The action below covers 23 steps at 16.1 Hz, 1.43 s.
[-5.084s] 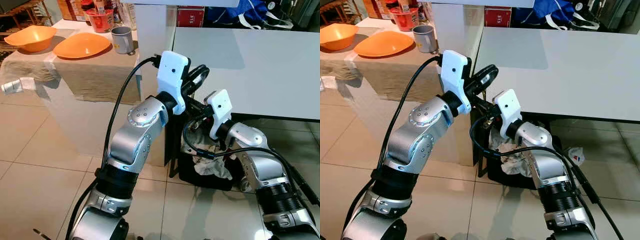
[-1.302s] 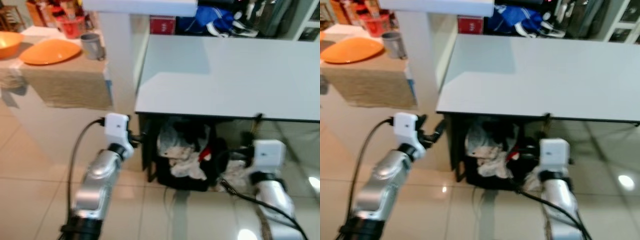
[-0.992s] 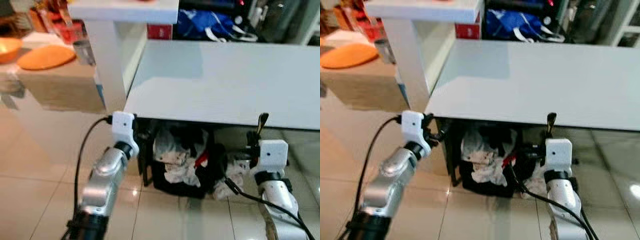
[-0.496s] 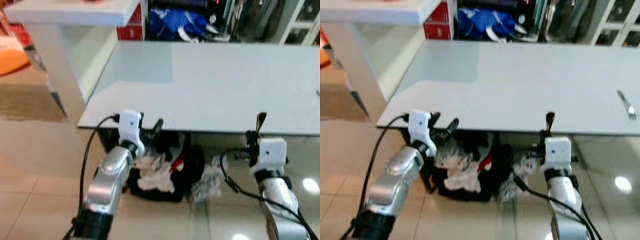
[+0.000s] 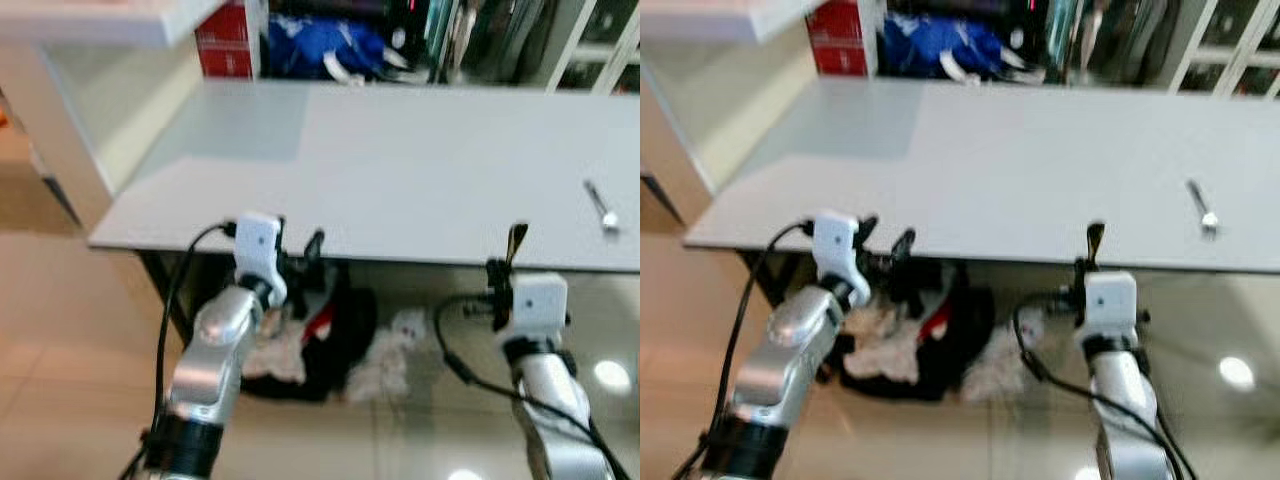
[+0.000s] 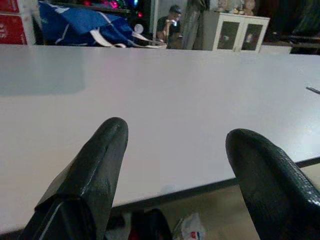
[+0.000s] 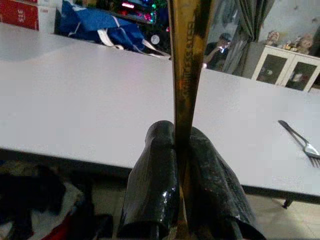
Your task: Setting the table
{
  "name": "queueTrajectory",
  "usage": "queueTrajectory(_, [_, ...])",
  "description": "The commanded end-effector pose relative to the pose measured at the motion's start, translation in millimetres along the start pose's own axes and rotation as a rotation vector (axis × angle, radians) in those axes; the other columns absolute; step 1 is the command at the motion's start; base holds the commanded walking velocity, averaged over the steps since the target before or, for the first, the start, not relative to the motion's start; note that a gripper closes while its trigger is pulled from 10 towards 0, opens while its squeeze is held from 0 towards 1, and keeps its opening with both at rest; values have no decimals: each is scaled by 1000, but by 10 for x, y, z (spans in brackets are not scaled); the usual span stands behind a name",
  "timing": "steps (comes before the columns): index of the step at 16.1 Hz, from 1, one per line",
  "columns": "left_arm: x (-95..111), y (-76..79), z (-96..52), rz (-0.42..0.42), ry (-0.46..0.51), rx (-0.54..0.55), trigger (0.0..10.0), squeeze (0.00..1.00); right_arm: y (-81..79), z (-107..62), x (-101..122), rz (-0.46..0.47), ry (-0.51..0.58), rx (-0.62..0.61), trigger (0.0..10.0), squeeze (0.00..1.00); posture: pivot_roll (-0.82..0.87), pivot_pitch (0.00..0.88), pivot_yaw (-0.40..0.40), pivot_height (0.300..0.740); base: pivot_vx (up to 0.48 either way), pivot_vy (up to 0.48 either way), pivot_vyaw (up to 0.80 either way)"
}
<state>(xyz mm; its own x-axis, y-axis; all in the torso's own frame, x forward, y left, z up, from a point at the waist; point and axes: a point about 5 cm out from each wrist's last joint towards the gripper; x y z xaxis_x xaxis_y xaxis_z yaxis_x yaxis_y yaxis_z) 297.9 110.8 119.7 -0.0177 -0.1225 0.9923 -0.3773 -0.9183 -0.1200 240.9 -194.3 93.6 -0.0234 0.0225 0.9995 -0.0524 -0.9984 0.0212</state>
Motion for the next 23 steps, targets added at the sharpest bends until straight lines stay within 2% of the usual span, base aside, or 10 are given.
queueTrajectory(1, [19,-49,-3,12,1,17,10000,0,-47,26,38,-6,20,19,0,0,-38,0,19,740,0,-428,0])
queueTrajectory(7, [-5,-86,-8,-4,-14,48,10000,0,-63,-5,47,-11,21,36,0,0,-42,0,13,740,180,-406,0])
queueTrajectory(9, [-10,-76,-17,-1,-15,49,10000,0,-65,-10,43,-34,12,42,0,0,-43,0,9,740,341,-334,0])
queueTrajectory(16, [-4,-103,-21,7,-15,60,10000,0,-49,-22,54,-27,12,50,0,0,-41,0,3,740,351,-323,0])
queueTrajectory(21, [16,-66,-27,15,-2,46,10000,0,-57,-32,55,-28,11,58,0,0,-42,0,4,740,330,-344,0])
queueTrajectory(22, [36,-73,-62,31,34,60,10000,0,-43,-46,71,-24,29,37,0,0,-45,0,5,740,0,-431,0])
queueTrajectory(23, [30,-85,-178,147,84,54,10000,0,-18,-83,91,-29,51,20,0,0,-46,0,8,740,266,-368,0])
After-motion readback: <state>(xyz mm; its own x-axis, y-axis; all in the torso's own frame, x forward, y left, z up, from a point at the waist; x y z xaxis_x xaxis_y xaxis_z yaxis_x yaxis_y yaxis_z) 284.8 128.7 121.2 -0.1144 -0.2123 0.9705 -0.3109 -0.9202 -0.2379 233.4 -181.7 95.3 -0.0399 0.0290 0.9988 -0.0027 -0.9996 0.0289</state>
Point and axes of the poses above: a point about 5 cm out from each wrist's last joint towards the gripper, its own z axis pointing out of the wrist towards the gripper, its own x axis along the axis of the wrist's last joint, y = z × x, and after that the axes turned 10 degrees about z, right-handed
